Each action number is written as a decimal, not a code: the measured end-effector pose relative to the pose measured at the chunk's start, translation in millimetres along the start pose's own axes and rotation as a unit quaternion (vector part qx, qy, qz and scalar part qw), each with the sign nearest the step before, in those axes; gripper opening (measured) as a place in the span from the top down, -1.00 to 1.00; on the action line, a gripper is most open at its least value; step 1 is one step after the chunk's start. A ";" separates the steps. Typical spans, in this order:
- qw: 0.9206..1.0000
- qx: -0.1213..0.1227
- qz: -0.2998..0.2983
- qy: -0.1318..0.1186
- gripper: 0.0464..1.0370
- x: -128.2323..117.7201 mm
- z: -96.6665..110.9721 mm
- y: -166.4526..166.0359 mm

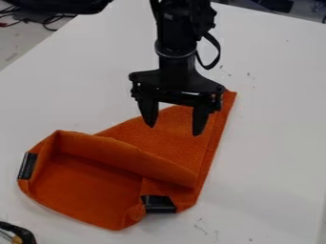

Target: Unfold the cloth from bottom right to top left

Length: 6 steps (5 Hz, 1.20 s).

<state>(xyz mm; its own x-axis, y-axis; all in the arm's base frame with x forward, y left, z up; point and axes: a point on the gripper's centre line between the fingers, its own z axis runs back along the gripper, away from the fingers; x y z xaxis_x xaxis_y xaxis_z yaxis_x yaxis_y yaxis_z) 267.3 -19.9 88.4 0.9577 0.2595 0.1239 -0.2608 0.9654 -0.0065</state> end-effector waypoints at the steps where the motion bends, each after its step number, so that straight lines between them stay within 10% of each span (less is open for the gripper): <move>1: 1.000 0.006 0.003 0.011 -0.93 -3.6 -6.6 1.7; 6: 0.998 0.012 -0.048 -0.032 -0.93 -45.0 -40.6 -35.0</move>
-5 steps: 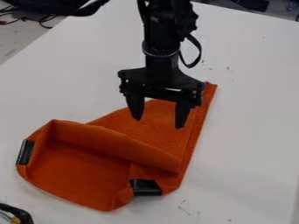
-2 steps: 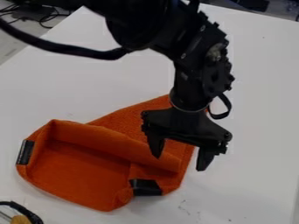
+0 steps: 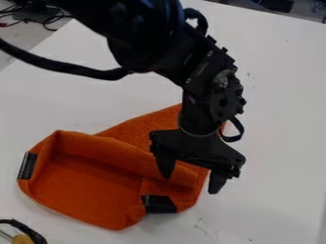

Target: Unfold the cloth from bottom right to top left

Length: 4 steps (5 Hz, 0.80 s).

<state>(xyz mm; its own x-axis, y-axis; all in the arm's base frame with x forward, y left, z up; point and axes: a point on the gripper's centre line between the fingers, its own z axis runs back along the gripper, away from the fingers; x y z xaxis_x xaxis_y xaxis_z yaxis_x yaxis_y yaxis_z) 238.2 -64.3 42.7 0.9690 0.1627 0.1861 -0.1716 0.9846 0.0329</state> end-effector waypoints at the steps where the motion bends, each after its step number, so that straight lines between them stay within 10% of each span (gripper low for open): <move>1: 1.000 0.015 0.011 -0.011 -0.93 5.6 -2.2 8.0; 4: 0.999 -0.007 0.041 -0.016 -0.82 13.9 -42.1 10.3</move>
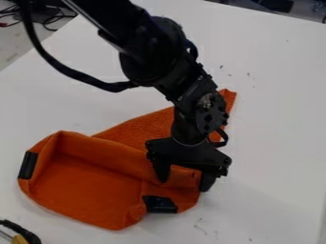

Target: Unfold the cloth from bottom right to top left

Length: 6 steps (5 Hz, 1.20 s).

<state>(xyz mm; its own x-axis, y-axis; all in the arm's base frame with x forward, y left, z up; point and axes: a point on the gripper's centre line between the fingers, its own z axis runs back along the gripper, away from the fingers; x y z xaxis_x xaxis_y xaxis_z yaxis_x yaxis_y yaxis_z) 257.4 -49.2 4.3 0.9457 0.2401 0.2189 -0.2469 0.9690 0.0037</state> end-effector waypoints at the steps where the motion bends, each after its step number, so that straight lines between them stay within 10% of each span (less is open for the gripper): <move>1: 1.000 0.000 -0.004 0.001 -0.32 1.4 -0.6 1.6; 3: 1.000 0.009 -0.004 0.002 0.42 2.6 0.5 3.3; 5: 1.000 0.012 0.007 0.005 -0.76 -7.4 4.5 -0.9; 6: 1.000 0.017 0.016 0.003 -0.94 -10.9 11.0 3.5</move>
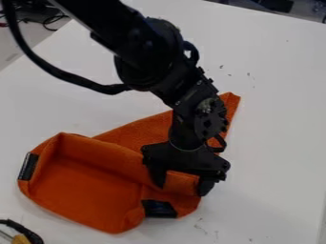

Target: Unfold the cloth from bottom right to top left

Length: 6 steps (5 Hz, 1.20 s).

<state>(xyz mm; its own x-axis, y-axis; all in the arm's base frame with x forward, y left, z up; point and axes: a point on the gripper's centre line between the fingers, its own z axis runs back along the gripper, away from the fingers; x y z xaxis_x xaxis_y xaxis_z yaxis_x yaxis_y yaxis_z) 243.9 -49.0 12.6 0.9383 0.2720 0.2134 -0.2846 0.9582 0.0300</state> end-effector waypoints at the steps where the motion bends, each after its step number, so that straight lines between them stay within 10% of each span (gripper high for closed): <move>1: 1.000 0.009 0.002 -0.007 -0.93 1.8 11.2 4.5; 2: 1.000 0.014 0.001 -0.007 -0.82 1.9 15.3 7.3; 4: 1.000 -0.007 -0.001 -0.005 0.38 3.6 7.5 2.3; 6: 1.000 -0.011 -0.006 0.009 0.98 3.7 1.2 2.4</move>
<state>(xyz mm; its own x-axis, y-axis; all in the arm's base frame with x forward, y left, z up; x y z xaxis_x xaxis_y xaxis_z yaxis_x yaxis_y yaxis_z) 246.5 -45.8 14.7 0.9452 0.2615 0.1956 -0.2687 0.9632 0.0109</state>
